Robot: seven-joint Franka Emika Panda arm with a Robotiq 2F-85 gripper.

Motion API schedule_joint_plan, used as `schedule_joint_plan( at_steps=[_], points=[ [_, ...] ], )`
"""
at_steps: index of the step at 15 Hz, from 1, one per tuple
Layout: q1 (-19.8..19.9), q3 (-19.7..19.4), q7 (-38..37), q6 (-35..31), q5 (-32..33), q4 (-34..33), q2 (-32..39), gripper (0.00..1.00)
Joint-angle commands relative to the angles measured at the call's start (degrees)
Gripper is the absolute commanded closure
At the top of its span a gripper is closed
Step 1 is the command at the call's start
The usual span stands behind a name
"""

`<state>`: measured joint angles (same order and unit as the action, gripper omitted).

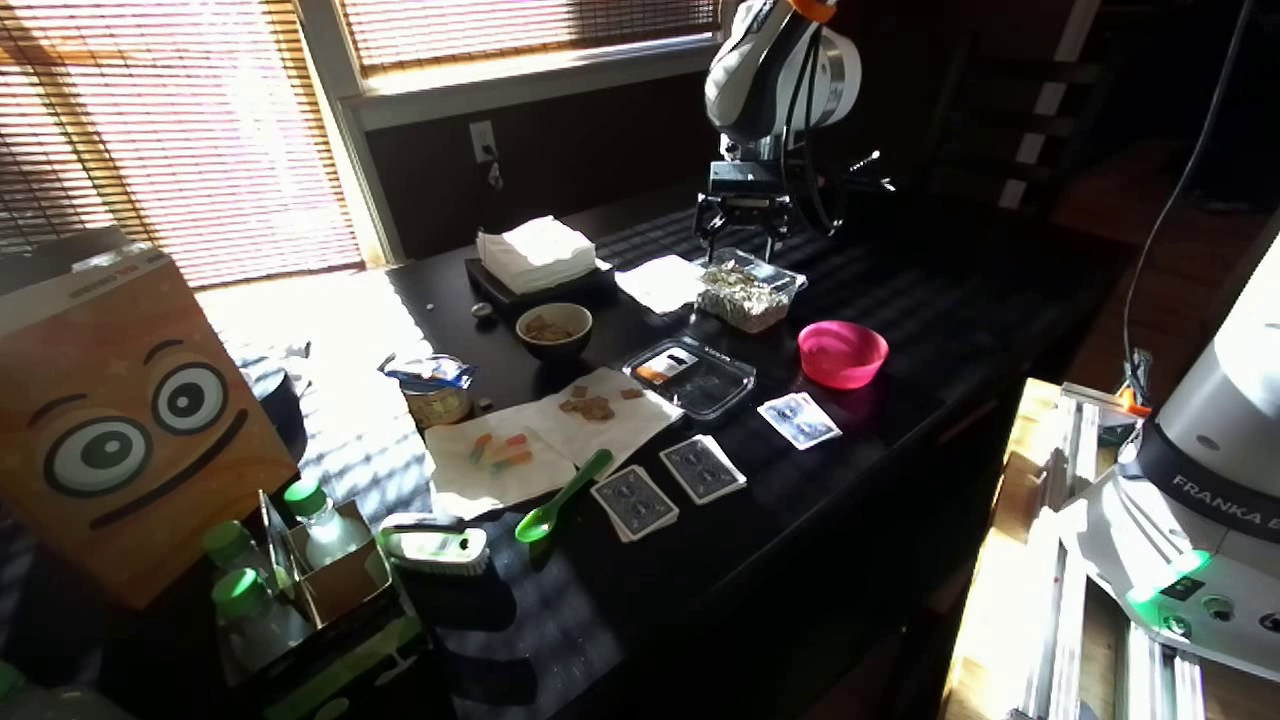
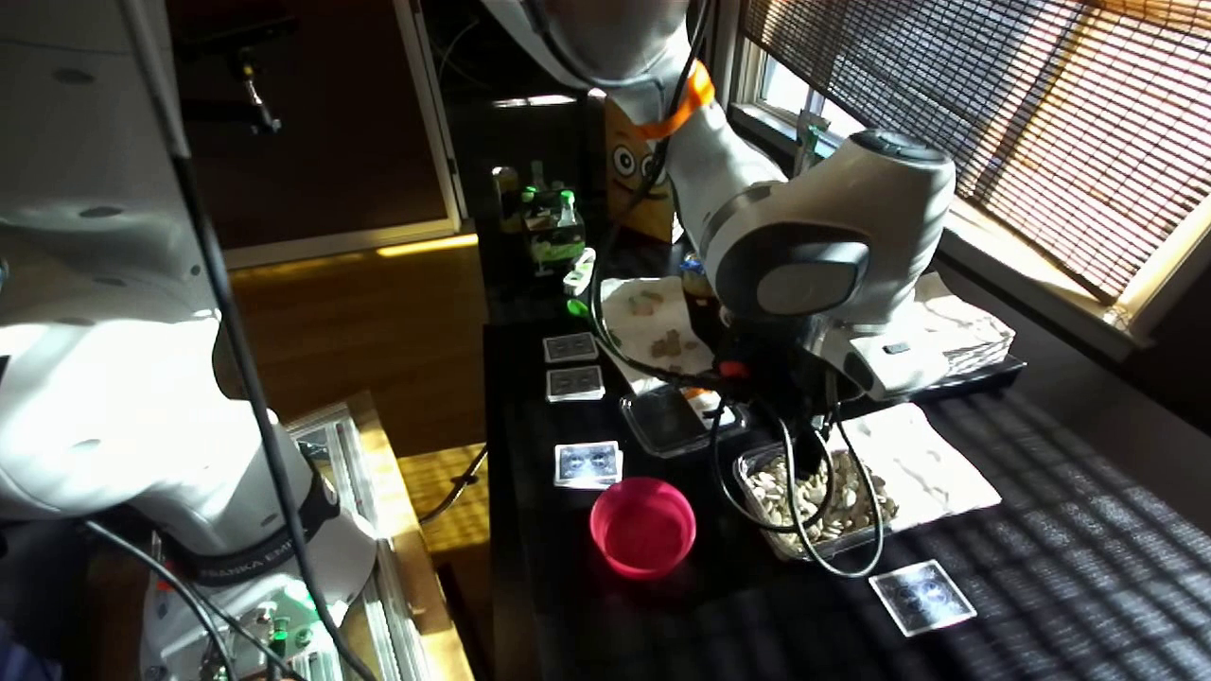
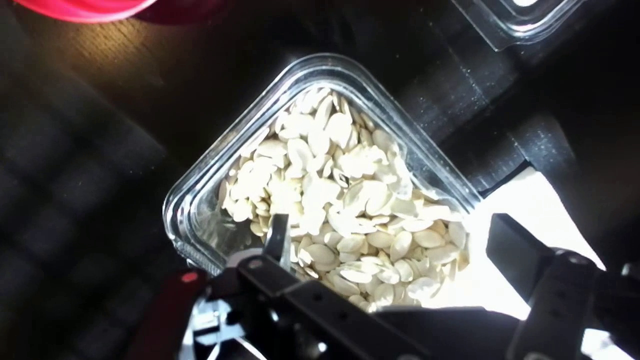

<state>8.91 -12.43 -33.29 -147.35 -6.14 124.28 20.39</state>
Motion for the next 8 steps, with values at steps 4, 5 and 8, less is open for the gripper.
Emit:
schedule_joint_plan(
  at_steps=[4,5,8],
  points=[
    [-0.12,-0.38,-1.43,-4.07,-7.02,0.02,3.90,0.00],
    [0.00,-0.34,-1.49,-4.43,-7.84,-0.01,4.20,0.00],
    [-0.23,-0.75,-2.30,-5.22,-8.88,-0.29,5.29,0.00]
  ],
)
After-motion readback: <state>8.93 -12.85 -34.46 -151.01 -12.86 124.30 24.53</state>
